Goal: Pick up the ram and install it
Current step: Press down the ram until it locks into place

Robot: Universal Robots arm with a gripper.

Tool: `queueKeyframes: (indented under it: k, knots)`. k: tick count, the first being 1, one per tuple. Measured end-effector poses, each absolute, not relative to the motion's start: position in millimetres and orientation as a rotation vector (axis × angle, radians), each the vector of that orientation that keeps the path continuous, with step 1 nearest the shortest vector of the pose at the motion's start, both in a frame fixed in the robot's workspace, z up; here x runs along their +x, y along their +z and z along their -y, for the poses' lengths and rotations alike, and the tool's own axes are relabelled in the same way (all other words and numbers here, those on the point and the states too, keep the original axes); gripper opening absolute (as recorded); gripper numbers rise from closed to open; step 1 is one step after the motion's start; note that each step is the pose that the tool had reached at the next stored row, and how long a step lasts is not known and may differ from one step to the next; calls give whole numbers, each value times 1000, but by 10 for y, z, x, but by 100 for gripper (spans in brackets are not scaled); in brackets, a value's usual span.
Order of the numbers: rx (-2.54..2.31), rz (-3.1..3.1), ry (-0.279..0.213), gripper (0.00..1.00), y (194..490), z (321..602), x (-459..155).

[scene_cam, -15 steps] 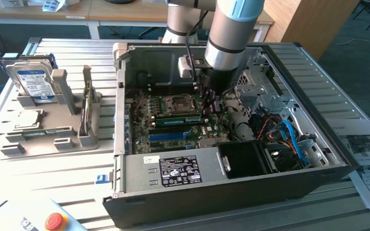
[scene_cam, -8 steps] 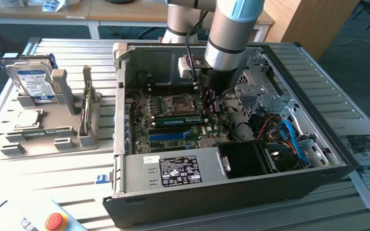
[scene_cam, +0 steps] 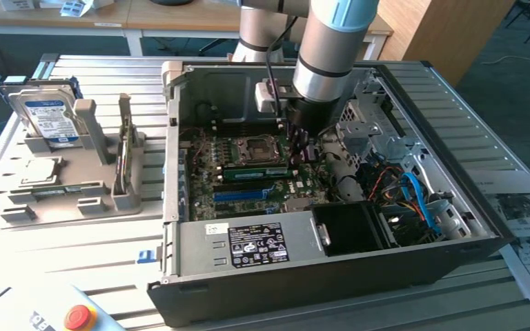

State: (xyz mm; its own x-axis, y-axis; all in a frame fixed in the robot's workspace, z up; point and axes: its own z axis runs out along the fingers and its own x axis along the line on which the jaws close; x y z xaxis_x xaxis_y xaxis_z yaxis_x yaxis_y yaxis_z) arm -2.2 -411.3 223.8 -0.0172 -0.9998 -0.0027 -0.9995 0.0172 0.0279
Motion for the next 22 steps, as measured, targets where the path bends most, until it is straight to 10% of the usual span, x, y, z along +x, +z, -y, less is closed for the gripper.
queueKeyframes:
  k: [22]
  knots:
    - [2190, 2228, -34, 10, 2222, 4114, -22]
